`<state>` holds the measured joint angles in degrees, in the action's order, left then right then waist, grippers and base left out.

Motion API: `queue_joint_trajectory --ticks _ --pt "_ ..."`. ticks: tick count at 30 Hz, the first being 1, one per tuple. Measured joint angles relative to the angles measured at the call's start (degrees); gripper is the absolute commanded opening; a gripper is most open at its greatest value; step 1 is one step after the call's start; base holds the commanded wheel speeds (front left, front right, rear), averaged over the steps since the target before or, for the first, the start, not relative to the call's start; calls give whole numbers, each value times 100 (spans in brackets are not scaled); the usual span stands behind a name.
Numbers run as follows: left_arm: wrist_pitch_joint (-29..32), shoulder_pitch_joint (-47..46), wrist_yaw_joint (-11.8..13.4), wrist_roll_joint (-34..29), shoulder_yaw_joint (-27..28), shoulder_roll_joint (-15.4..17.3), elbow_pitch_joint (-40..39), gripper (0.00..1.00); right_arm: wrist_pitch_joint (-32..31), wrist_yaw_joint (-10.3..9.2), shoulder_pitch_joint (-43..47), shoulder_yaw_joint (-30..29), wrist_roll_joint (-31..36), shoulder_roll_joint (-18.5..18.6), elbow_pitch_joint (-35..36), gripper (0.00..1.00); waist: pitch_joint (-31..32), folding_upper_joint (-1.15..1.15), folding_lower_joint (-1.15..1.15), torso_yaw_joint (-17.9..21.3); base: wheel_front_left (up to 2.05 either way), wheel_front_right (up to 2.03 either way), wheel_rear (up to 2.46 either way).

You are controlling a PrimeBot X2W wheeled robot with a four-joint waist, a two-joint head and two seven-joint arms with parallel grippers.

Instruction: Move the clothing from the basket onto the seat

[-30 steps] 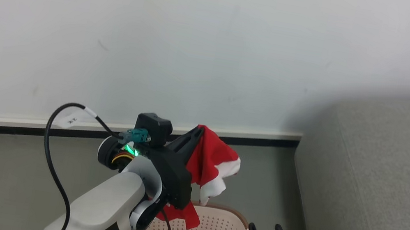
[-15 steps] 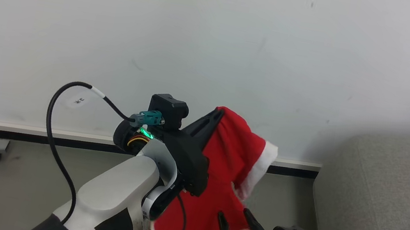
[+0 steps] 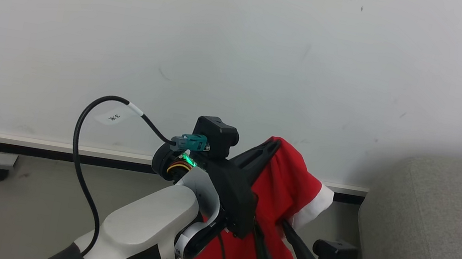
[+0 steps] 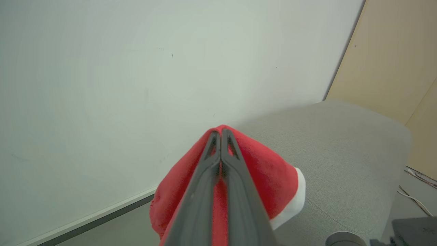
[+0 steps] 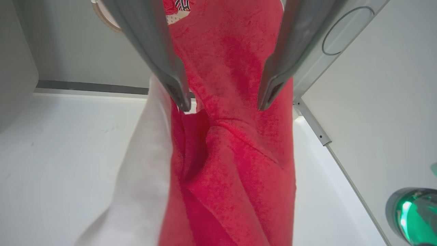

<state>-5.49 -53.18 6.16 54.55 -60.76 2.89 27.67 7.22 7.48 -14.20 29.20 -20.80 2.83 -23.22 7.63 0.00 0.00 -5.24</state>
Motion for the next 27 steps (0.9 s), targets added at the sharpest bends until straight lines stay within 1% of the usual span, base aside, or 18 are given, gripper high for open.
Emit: queue_joint_trajectory --ticks 4,10,11,17,18,19,20,22,23,24,25,26,27 --pt "5 -50 49 59 -124 1 -4 0 48 0 -86 -47 -5 0 -20 100 8 0 0 -4 0 0 0" --pt "18 -86 37 288 -266 2 -87 0 -12 0 -133 65 -216 0 -147 100 15 0 0 -13 0 0 0" --pt "25 -87 4 328 -294 4 -138 0 -13 0 -157 91 -250 0 -169 100 16 0 0 -15 0 0 0" --pt "98 -119 1 689 -460 4 -546 0 -16 0 -190 233 -430 0 -364 100 17 0 0 -37 0 0 0" --pt "98 -123 8 743 -467 1 -600 0 -18 0 -207 259 -463 0 -378 80 15 0 0 -38 0 0 0" --pt "97 -138 42 753 -485 -1 -636 0 -18 0 -231 272 -493 0 -399 36 14 0 0 -38 0 0 0" --pt "93 -162 60 765 -494 0 -659 0 -15 0 -263 281 -514 0 -419 2 12 0 0 -38 0 0 0" --pt "20 -214 126 797 -497 0 -653 0 5 0 -297 299 -548 -1 -467 0 7 0 0 -27 0 0 0" --pt "-13 -214 153 799 -498 -2 -609 10 35 0 -297 301 -549 -1 -482 0 6 0 0 -19 0 0 0" --pt "-70 -213 168 801 -491 -1 -560 52 40 0 -298 287 -549 0 -499 0 4 0 0 -9 0 0 0" --pt "-145 -210 197 801 -476 0 -500 87 64 0 -298 269 -549 0 -505 0 2 0 0 1 0 0 0" --pt "-224 -202 198 801 -455 1 -423 100 90 0 -299 253 -549 0 -508 0 0 0 0 12 0 0 0" --pt "-293 -190 200 801 -439 1 -344 100 97 0 -301 233 -548 0 -508 0 -2 0 0 23 0 0 0"
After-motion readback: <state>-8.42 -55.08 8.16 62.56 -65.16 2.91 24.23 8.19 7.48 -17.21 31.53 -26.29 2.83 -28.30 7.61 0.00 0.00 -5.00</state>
